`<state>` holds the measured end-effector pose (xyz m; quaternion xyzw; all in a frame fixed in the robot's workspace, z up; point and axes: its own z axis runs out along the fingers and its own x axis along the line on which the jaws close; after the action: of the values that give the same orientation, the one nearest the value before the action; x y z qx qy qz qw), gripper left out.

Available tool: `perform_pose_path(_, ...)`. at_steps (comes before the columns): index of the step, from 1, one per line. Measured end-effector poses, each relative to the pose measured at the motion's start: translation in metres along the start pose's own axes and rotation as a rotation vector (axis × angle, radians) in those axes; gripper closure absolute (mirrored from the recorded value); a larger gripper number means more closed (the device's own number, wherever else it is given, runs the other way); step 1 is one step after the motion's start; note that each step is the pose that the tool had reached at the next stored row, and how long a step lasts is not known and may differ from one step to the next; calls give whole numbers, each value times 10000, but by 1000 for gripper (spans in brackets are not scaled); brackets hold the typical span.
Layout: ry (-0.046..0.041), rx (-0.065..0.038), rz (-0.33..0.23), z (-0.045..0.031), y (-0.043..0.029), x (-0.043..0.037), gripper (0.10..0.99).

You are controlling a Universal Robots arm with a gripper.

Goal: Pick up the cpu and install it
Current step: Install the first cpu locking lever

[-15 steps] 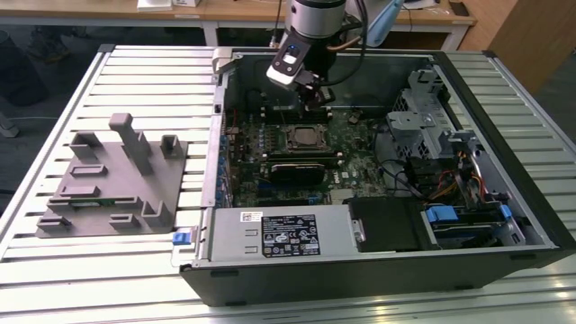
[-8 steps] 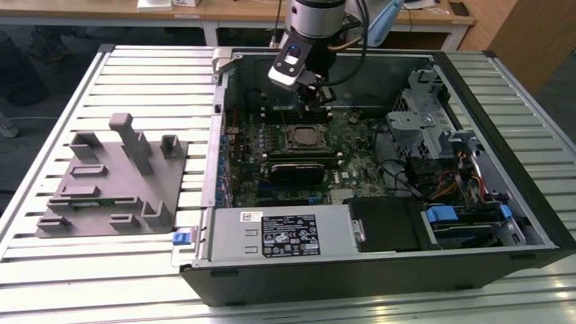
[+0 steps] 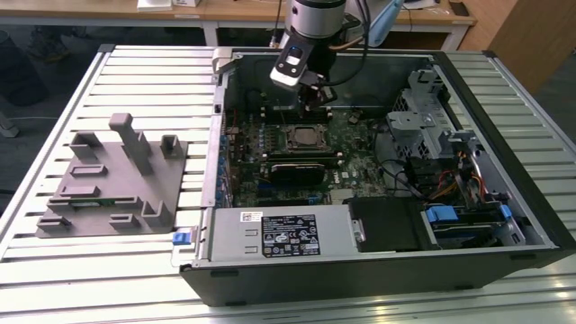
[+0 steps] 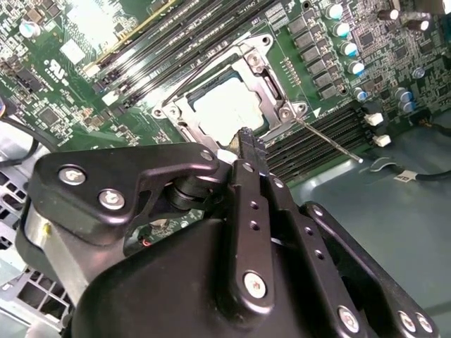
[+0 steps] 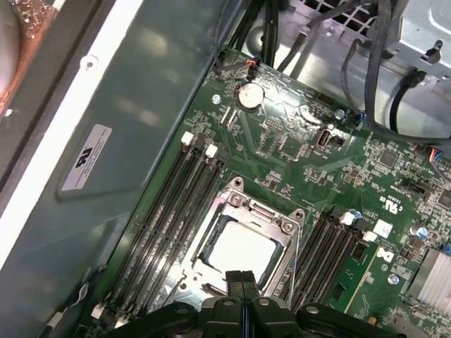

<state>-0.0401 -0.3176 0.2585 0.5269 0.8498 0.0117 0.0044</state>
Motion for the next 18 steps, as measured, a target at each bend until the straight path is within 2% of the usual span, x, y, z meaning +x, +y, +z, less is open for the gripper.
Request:
perform_pose_path(9, 12, 3, -529, 0, 0, 0, 980)
perform_pose_path(18, 46, 9, -1873, -2, 0, 0, 980)
